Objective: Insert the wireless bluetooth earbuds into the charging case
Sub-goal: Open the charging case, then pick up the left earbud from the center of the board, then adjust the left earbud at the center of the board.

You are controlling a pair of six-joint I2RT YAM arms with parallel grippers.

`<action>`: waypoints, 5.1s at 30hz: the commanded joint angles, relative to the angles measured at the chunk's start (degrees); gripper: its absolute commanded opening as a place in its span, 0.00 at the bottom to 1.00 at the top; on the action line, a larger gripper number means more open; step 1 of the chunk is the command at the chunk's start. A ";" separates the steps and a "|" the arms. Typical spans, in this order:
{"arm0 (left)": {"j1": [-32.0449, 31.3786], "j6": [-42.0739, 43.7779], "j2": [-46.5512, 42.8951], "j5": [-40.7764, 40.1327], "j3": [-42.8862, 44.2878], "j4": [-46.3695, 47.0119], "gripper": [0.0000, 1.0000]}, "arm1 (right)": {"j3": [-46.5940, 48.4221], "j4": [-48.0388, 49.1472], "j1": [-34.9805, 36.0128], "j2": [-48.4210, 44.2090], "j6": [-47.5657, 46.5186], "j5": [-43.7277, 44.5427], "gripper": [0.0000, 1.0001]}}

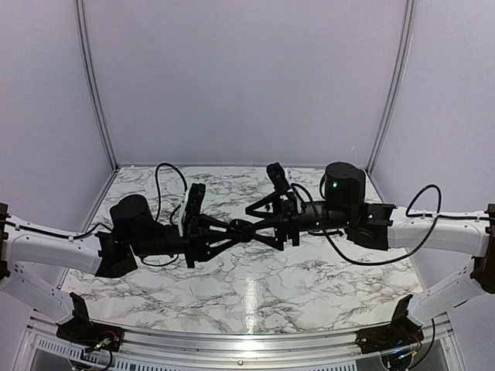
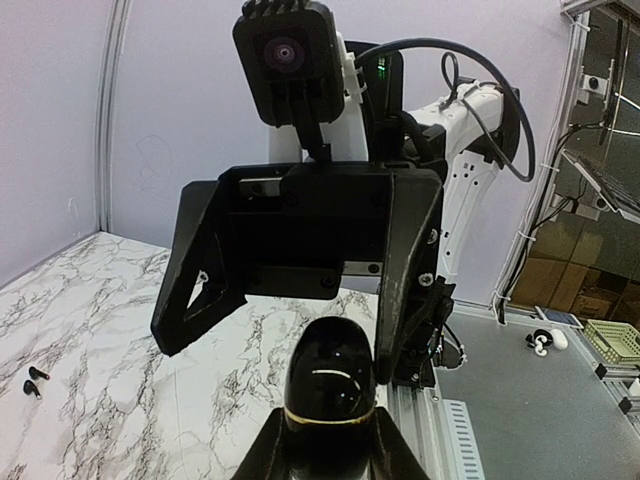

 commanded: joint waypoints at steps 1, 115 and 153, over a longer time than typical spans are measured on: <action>-0.17 0.61 -0.71 1.85 -0.04 0.82 0.00 | 3.12 -2.30 0.31 1.11 -0.96 0.45 0.77; -0.63 11.95 -7.75 -3.50 -10.18 0.21 0.00 | 37.14 -41.02 -20.84 44.12 -14.91 27.27 0.13; -0.52 9.97 -14.00 -3.75 -14.77 -0.23 0.00 | 22.16 -64.71 8.63 30.53 -11.15 32.69 0.13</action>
